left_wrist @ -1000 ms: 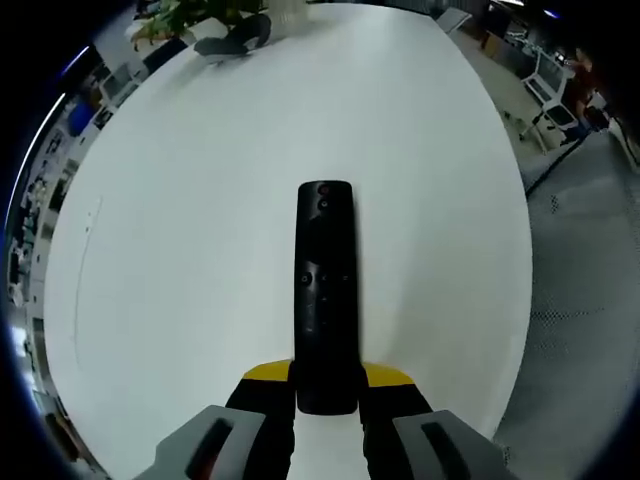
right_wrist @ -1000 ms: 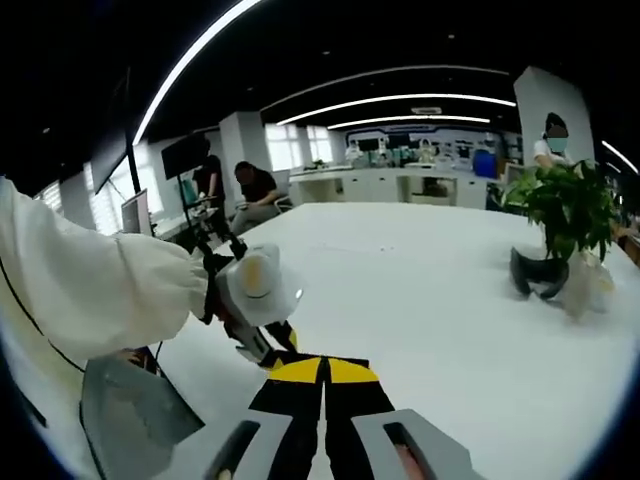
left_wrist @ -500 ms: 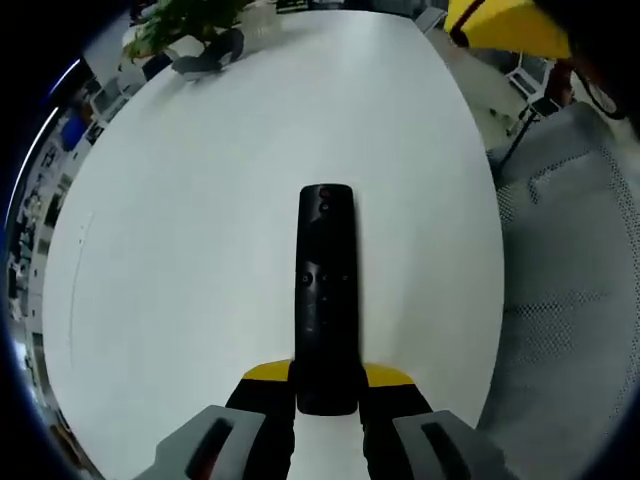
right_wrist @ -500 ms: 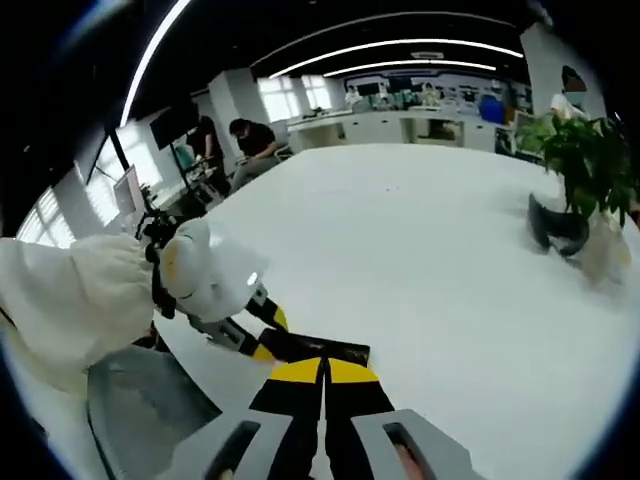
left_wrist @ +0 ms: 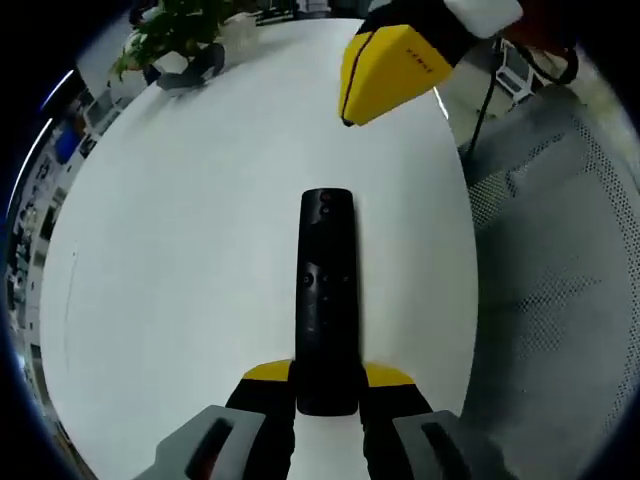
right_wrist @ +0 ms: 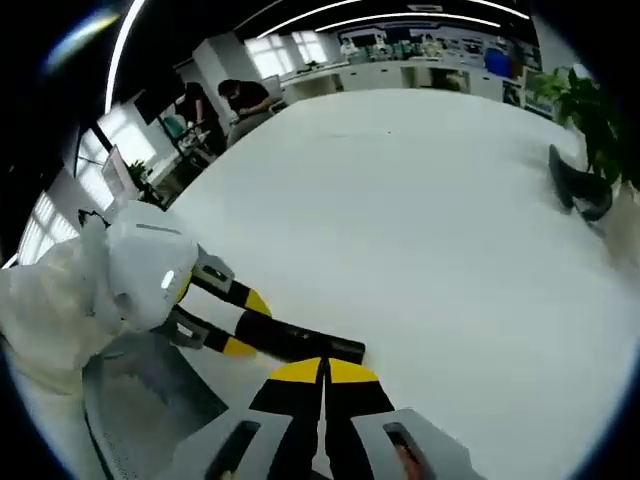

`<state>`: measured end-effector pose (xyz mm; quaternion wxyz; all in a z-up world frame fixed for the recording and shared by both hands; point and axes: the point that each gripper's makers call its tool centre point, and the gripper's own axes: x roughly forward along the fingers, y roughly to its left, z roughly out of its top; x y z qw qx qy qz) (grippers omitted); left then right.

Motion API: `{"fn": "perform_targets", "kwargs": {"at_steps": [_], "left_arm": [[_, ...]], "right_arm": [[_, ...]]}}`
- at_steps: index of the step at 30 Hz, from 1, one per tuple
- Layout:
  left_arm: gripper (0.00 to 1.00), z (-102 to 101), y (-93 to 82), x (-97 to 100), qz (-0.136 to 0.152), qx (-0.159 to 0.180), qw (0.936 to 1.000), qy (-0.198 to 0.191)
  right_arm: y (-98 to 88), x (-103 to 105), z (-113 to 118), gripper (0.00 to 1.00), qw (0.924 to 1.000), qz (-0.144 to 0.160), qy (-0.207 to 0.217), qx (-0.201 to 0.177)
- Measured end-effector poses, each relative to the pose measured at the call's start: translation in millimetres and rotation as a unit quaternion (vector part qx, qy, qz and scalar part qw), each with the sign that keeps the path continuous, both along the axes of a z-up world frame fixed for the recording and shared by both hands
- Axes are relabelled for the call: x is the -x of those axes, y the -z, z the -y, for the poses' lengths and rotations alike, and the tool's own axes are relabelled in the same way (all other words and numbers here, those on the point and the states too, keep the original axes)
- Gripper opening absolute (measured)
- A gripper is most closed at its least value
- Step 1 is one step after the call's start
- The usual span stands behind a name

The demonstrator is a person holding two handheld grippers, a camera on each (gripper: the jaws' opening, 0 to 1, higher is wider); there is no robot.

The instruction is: Press the specified remote control buttons in sequence, fully releasing each button before pressing the next.

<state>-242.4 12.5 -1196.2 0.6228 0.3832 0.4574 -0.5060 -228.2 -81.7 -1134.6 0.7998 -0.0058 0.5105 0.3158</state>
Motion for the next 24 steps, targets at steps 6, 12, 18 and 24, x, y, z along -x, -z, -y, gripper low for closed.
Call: {"fn": "perform_targets", "kwargs": {"at_steps": [6, 12, 18, 24], "left_arm": [[0.22, 1, -0.2, 5.0, -0.003, 0.007, 0.9999, 0.015], [0.22, 2, 0.1, 4.6, -0.004, 0.007, 0.9998, 0.016], [0.22, 2, 0.0, 5.0, -0.007, 0.000, 0.9997, 0.023], [0.22, 2, 0.1, 4.7, -0.007, 0.001, 0.9997, 0.023]], "right_arm": [[23.3, 1, -3, 0.00, 0.9992, -0.033, -0.012, 0.020], [40.7, 1, 0, 0.00, 0.9969, -0.068, -0.014, 0.037], [48.4, 0, 4, 0.00, 0.9964, -0.066, -0.017, 0.051], [48.0, -1, 2, 0.00, 0.9966, -0.068, -0.013, 0.044]]}}
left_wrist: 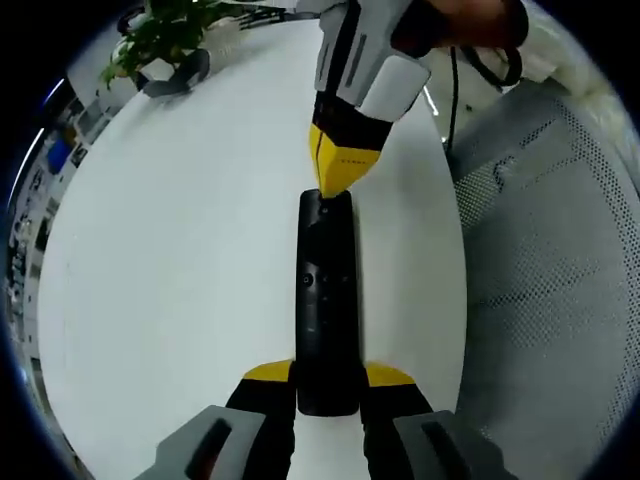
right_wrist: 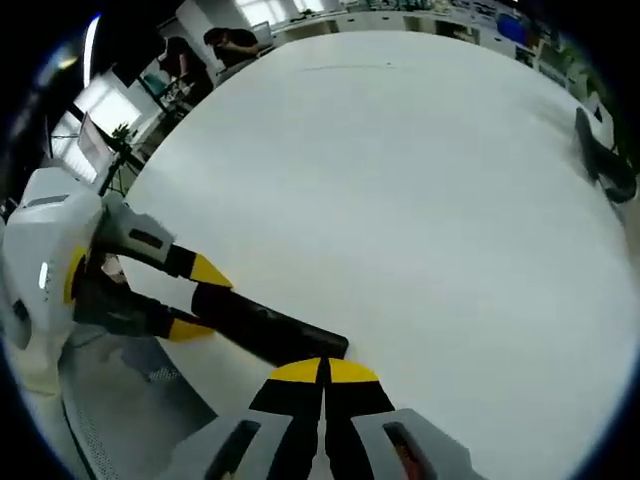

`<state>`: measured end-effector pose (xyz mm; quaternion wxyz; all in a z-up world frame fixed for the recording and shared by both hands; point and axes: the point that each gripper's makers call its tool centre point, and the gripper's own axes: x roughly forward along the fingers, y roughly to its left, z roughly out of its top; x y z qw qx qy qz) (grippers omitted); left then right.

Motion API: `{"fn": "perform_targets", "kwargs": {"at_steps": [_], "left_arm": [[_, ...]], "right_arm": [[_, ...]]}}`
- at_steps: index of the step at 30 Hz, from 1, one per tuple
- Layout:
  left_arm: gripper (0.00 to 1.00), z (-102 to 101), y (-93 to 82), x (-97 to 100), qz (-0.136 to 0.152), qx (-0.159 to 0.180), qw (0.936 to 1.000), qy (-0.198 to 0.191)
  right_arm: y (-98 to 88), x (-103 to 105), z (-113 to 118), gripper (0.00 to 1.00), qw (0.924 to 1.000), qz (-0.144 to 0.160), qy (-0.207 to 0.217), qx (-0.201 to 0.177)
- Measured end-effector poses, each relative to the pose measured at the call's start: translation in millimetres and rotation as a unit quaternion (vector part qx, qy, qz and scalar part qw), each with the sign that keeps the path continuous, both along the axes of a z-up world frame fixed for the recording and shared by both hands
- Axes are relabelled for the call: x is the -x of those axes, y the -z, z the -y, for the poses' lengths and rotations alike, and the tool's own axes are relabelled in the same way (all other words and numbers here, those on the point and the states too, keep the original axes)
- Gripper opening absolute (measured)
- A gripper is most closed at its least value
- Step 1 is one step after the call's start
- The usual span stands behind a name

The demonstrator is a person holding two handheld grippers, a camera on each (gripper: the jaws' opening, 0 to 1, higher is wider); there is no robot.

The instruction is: Press the specified remote control buttons in sequence, fully releasing each button before pressing the next.

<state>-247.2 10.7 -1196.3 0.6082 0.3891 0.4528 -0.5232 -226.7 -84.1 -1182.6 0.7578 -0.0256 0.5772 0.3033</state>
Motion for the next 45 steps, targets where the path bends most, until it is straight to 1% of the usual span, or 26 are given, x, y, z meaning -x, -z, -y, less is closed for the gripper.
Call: {"fn": "perform_targets", "kwargs": {"at_steps": [1, 4, 8, 12, 14, 16, 20, 22, 24, 27, 28, 30, 33, 35, 39, 41, 45], "left_arm": [[0.22, 0, 0.0, 0.0, 0.000, 0.001, 1.0000, 0.000], [0.22, 0, 0.1, 0.1, 0.000, 0.004, 1.0000, -0.001], [0.22, 0, 0.4, -0.2, -0.001, 0.007, 1.0000, 0.001], [0.22, 0, 0.4, -0.2, -0.001, 0.005, 1.0000, 0.001], [0.22, 0, 0.3, -0.3, -0.002, 0.004, 1.0000, -0.001], [0.22, 0, 0.1, 0.0, 0.000, 0.007, 1.0000, 0.005], [0.22, 0, -0.3, -0.6, -0.001, 0.017, 0.9999, 0.001], [0.22, 0, -0.2, -0.8, -0.002, 0.016, 0.9999, 0.002], [0.22, 0, -0.3, -0.8, -0.003, 0.014, 0.9999, 0.004], [0.23, 1, -0.4, -1.3, -0.005, 0.010, 0.9999, 0.002], [0.23, 1, -0.4, -1.3, -0.005, 0.010, 0.9999, 0.002], [0.23, 0, -0.7, -1.3, -0.005, 0.017, 0.9998, -0.004], [0.23, -1, -1.0, -0.7, 0.000, 0.032, 0.9995, -0.004], [0.22, -1, -1.1, -1.3, 0.000, 0.039, 0.9992, -0.005], [0.23, 0, -1.2, -1.2, 0.000, 0.039, 0.9992, -0.003], [0.23, 1, -1.1, -1.6, 0.000, 0.035, 0.9994, -0.003], [0.23, 1, -1.0, -2.1, -0.002, 0.027, 0.9996, -0.001]], "right_arm": [[-0.3, 1, -1, 0.00, 1.0000, -0.004, -0.002, 0.002], [0.9, 2, -1, 0.00, 0.9999, -0.002, -0.007, 0.007], [3.1, -2, 0, 0.00, 0.9994, -0.028, 0.020, 0.001], [5.5, -5, 0, 0.00, 0.9988, -0.042, 0.024, 0.001], [6.0, -5, -1, 0.00, 0.9986, -0.045, 0.028, 0.002], [5.9, -5, -2, 0.00, 0.9985, -0.045, 0.030, 0.008], [5.9, -4, -2, 0.00, 0.9989, -0.034, 0.023, 0.023], [6.5, -6, -2, 0.00, 0.9984, -0.040, 0.030, 0.025], [6.3, -7, -1, 0.00, 0.9982, -0.045, 0.033, 0.022], [6.0, -6, 0, 0.00, 0.9976, -0.047, 0.050, 0.008], [5.9, -7, 0, 0.00, 0.9969, -0.048, 0.063, 0.001], [5.4, -6, 0, 0.00, 0.9952, -0.048, 0.085, -0.008], [4.8, -5, 1, 0.00, 0.9947, -0.041, 0.093, -0.013], [4.3, -5, 1, 0.00, 0.9926, -0.044, 0.111, -0.024], [3.5, -6, 1, 0.00, 0.9898, -0.058, 0.126, -0.033], [2.9, -6, 0, 0.00, 0.9900, -0.057, 0.125, -0.033], [0.3, -2, -9, 0.00, 0.9895, -0.068, 0.116, -0.053]]}}
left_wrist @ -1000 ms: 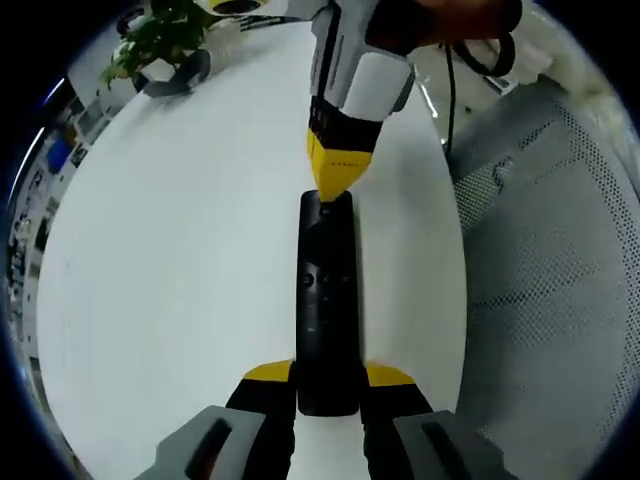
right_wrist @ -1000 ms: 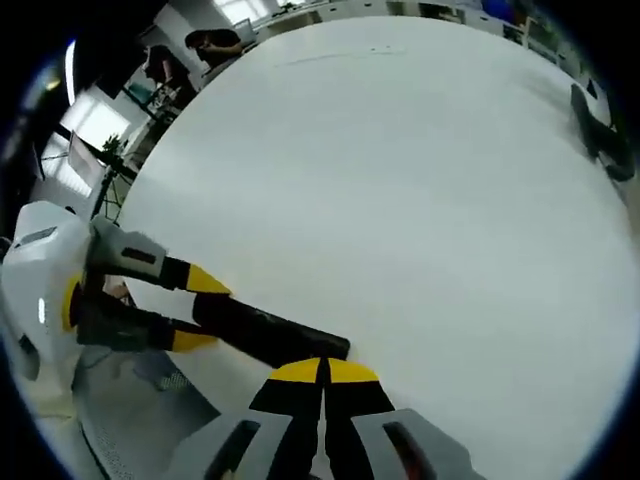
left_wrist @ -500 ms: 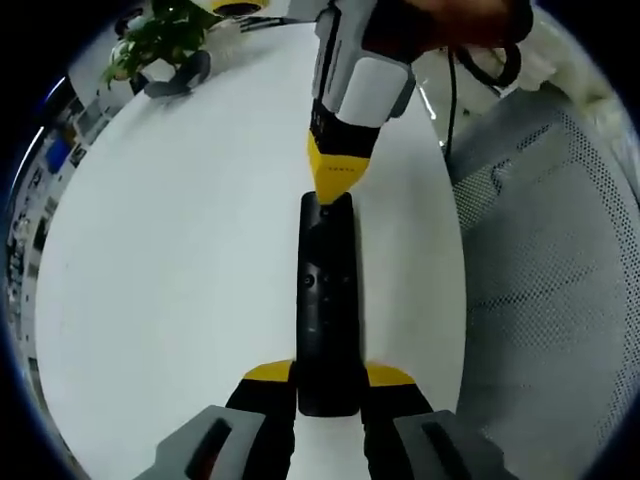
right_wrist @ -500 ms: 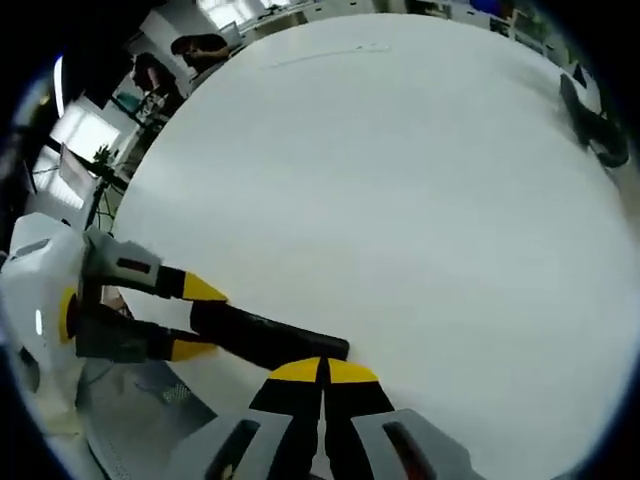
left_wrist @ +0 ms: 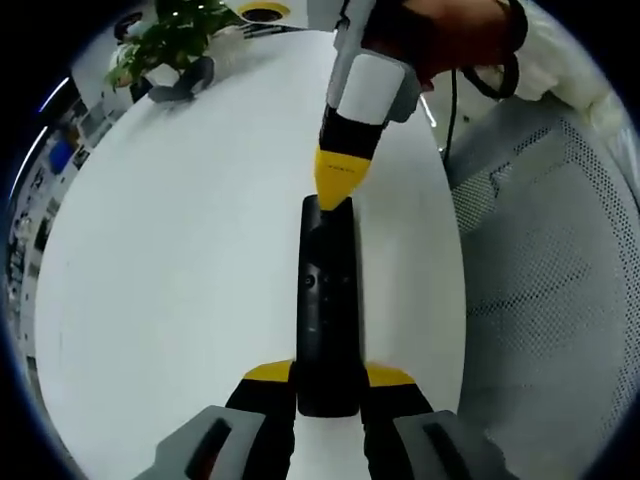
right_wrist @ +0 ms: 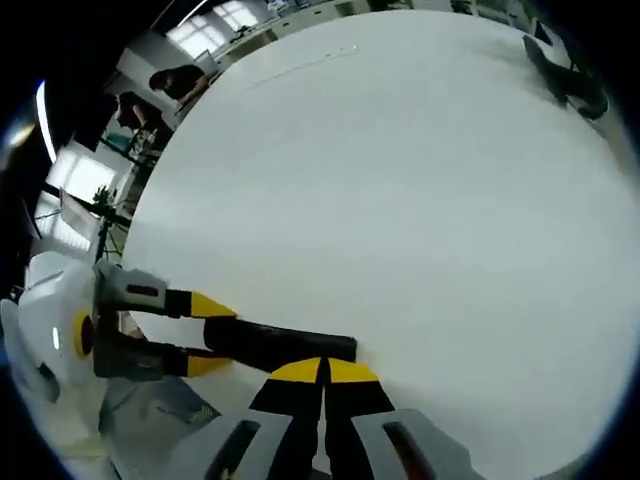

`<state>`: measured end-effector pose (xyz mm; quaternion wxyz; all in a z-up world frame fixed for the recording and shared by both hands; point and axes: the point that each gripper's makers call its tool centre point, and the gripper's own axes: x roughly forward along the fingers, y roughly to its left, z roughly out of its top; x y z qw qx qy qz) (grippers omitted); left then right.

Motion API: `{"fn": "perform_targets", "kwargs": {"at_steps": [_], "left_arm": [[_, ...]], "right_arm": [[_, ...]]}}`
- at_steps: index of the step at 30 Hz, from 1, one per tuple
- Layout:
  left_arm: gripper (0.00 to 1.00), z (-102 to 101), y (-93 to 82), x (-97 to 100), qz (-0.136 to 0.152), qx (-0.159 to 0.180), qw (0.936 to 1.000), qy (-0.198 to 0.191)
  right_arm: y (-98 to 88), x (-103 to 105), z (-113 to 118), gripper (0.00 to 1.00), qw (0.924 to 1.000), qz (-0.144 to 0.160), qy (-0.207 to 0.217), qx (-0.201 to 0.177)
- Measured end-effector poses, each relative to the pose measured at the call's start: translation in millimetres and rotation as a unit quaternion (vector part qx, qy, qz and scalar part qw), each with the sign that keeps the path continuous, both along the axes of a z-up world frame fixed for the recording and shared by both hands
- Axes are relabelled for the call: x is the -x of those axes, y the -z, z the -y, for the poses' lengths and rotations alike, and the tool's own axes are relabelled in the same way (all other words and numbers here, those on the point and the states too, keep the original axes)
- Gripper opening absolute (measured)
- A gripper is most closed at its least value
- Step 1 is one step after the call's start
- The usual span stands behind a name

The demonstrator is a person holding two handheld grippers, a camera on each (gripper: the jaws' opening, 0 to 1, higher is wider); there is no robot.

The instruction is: Press the specified remote control buttons in sequence, fully releasing each button before pressing the next.

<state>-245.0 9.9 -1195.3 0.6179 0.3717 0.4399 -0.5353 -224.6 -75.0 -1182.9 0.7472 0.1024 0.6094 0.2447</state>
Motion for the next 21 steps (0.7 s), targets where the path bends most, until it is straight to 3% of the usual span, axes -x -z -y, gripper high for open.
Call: {"fn": "perform_targets", "kwargs": {"at_steps": [21], "left_arm": [[0.23, -1.0, 0.8, 0.4, 0.000, 0.003, 0.9999, 0.010]], "right_arm": [[4.8, -1.8, -3.4, 0.00, 0.9992, 0.022, -0.027, 0.021]]}}
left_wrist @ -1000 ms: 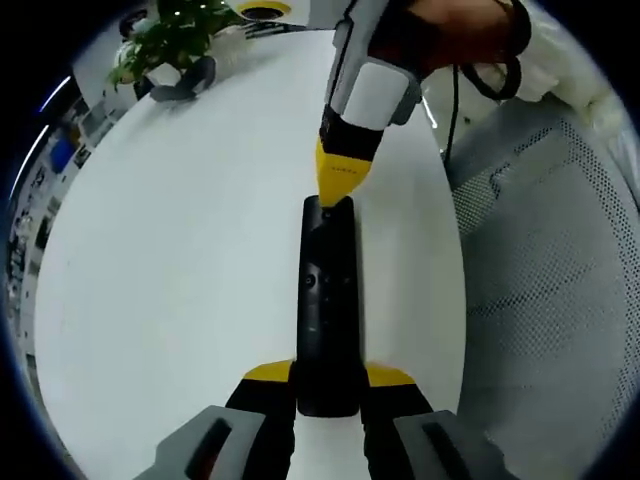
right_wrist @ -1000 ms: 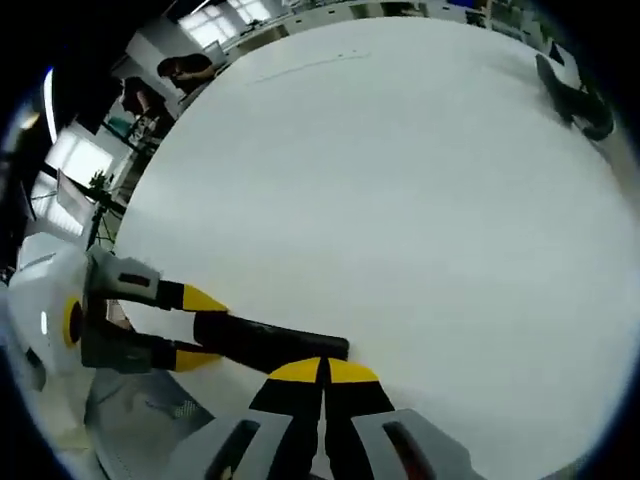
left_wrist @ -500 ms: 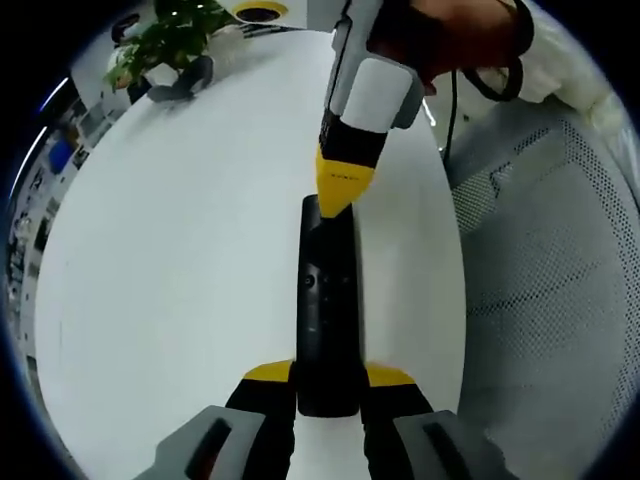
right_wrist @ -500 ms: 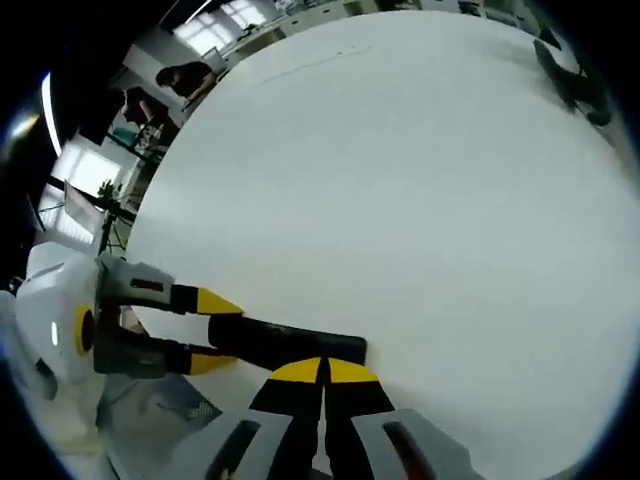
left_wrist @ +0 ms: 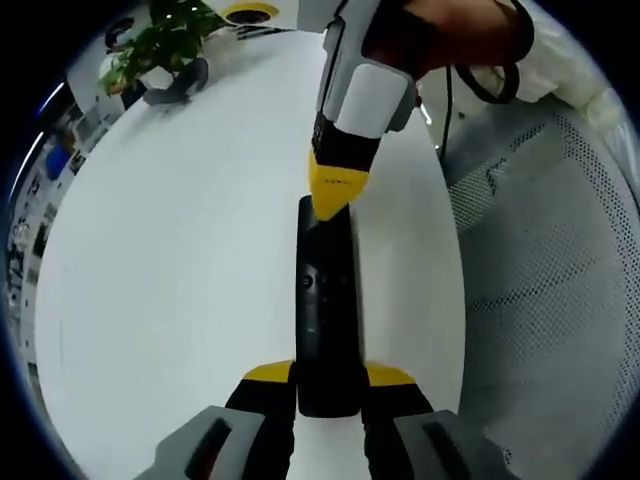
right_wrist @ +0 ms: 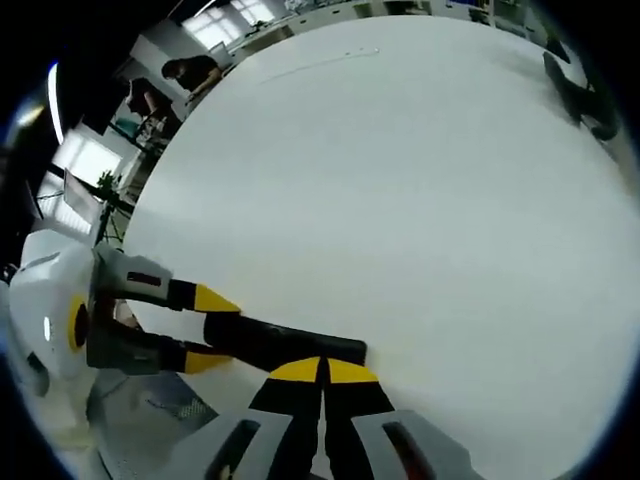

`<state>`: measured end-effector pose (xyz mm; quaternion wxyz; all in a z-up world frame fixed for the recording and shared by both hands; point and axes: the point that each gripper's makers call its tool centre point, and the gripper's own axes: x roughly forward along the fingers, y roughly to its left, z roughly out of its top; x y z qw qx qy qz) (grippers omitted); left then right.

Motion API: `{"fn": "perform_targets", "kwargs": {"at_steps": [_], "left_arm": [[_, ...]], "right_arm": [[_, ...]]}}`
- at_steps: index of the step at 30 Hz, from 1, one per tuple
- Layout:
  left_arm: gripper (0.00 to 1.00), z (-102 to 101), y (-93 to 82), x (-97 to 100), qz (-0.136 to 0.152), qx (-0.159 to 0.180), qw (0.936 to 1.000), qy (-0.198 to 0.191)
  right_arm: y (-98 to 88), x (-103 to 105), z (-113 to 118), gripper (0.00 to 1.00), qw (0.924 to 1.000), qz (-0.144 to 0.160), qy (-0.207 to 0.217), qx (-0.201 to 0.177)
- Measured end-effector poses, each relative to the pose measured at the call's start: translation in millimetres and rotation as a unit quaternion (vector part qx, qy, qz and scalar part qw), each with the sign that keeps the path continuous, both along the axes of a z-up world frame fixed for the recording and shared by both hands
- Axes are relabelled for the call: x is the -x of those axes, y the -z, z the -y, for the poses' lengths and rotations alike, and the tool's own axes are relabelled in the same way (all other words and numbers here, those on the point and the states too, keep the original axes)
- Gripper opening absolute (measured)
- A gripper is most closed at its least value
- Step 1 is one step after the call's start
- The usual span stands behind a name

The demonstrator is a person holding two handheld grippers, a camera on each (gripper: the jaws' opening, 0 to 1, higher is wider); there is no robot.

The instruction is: Press the specified remote control buttons in sequence, fully releasing each button before pressing the next.

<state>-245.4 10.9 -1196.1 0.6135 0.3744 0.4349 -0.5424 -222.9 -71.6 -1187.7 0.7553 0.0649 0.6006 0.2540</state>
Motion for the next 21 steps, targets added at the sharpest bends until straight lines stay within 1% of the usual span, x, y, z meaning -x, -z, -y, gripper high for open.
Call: {"fn": "perform_targets", "kwargs": {"at_steps": [5, 11, 15, 16, 21], "left_arm": [[0.23, 0.6, 0.6, 0.1, -0.002, -0.013, 0.9999, 0.005], [0.23, 0.9, 0.9, -0.5, -0.007, -0.027, 0.9996, 0.009], [0.23, 0.5, 0.8, -0.2, -0.007, -0.027, 0.9996, 0.010], [0.23, 0.3, 0.8, -0.4, -0.006, -0.027, 0.9996, 0.010], [0.23, 0.6, 1.0, -0.3, -0.005, -0.029, 0.9995, 0.010]], "right_arm": [[0.8, -1.1, 0.3, 0.00, 0.9999, -0.009, 0.008, -0.003], [0.7, -1.0, 0.1, 0.00, 0.9999, -0.007, 0.009, -0.005], [-0.7, 1.0, -0.6, 0.00, 1.0000, 0.000, 0.008, 0.004], [-0.6, 1.0, -0.7, 0.00, 1.0000, 0.005, 0.002, 0.007], [-1.3, 0.8, 0.0, 0.00, 0.9999, 0.004, 0.000, 0.009]]}}
